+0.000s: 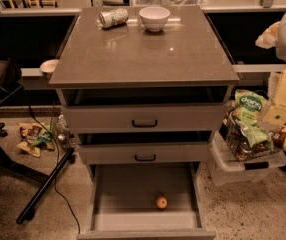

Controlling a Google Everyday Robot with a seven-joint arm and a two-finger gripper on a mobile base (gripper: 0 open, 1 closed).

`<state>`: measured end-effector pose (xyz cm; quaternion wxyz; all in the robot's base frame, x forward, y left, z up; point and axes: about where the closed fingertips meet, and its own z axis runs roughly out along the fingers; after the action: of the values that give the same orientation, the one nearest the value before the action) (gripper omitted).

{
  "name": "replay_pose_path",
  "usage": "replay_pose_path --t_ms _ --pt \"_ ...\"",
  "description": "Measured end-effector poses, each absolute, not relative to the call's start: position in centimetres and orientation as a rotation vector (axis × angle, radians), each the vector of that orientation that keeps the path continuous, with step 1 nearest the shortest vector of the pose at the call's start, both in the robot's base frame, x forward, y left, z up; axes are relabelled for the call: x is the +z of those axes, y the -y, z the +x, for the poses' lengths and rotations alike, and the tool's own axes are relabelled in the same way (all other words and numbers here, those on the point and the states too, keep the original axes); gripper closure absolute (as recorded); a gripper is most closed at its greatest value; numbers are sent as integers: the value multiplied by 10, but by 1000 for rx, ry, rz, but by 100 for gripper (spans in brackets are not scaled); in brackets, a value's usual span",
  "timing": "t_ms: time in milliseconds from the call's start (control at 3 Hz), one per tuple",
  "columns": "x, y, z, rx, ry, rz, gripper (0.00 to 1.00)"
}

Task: Pick orange from bottom drawer and place on counter

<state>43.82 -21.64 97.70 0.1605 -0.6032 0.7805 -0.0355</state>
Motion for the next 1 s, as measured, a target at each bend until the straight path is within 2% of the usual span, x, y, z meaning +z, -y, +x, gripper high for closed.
replay_pose_path --t_ms 333,1000 --pt "976 215 439 -99 -2220 -1714 0" --pt "932 188 443 58 -2169 -1667 0"
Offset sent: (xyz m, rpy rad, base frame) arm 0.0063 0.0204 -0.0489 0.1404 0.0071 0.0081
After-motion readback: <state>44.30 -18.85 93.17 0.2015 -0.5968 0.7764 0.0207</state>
